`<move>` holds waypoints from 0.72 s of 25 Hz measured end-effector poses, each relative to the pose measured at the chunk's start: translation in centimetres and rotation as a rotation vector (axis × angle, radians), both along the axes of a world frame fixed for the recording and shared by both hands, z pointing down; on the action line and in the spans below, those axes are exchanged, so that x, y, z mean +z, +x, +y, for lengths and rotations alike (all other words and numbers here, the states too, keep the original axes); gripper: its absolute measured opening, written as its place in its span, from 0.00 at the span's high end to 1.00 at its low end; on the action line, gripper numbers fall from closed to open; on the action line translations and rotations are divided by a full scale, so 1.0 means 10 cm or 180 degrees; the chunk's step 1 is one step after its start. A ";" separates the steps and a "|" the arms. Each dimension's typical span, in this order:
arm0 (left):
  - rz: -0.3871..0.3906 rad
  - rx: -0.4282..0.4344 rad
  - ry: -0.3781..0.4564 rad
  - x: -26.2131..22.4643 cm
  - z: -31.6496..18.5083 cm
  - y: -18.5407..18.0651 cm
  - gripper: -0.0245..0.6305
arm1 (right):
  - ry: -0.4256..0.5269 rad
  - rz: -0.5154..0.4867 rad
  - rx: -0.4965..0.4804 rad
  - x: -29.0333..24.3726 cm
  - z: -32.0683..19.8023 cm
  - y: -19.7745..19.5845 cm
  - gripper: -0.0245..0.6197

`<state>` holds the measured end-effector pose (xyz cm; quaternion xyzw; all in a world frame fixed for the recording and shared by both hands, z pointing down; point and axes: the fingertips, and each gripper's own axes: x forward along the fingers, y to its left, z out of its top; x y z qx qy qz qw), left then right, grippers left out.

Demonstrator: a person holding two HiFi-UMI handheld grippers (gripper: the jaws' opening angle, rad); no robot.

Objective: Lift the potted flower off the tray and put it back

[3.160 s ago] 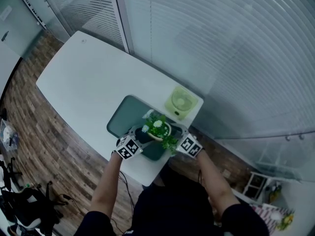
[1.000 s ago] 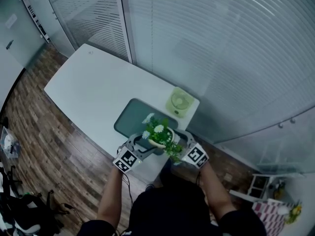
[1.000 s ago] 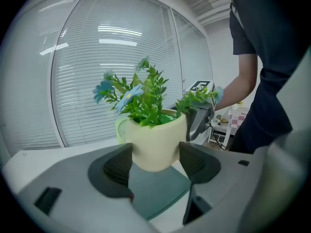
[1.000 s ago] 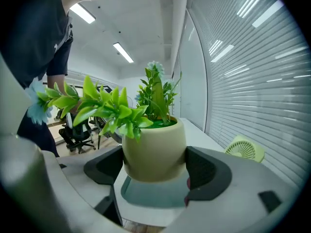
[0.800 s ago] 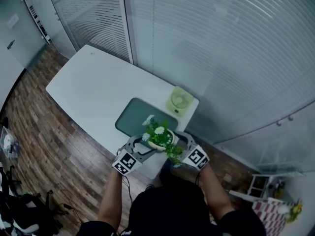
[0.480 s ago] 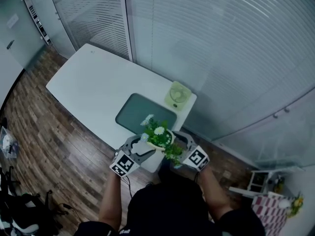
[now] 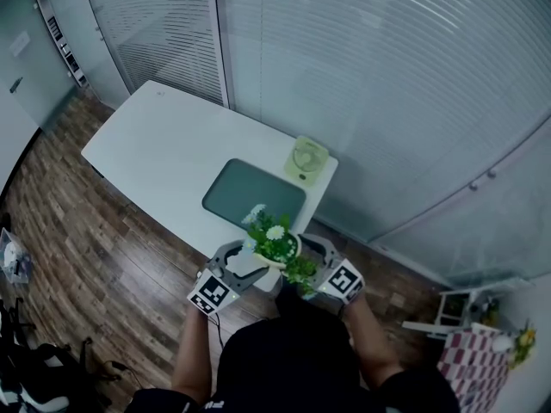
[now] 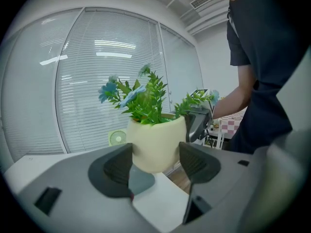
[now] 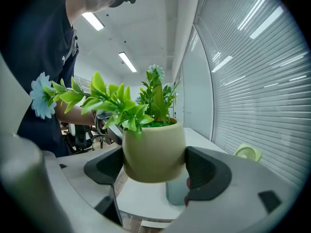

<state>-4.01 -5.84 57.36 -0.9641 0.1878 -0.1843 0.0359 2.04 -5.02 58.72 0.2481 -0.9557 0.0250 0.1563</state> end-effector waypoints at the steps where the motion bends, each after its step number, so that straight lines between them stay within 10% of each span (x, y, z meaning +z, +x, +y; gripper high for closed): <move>1: 0.0003 0.0007 0.0009 -0.01 0.03 0.00 0.51 | 0.0005 0.0003 0.0007 -0.01 0.03 0.00 0.39; 18: 0.0042 0.0094 -0.0006 -0.14 0.56 -0.19 0.51 | 0.0088 -0.0032 0.0084 -0.17 0.58 -0.18 0.39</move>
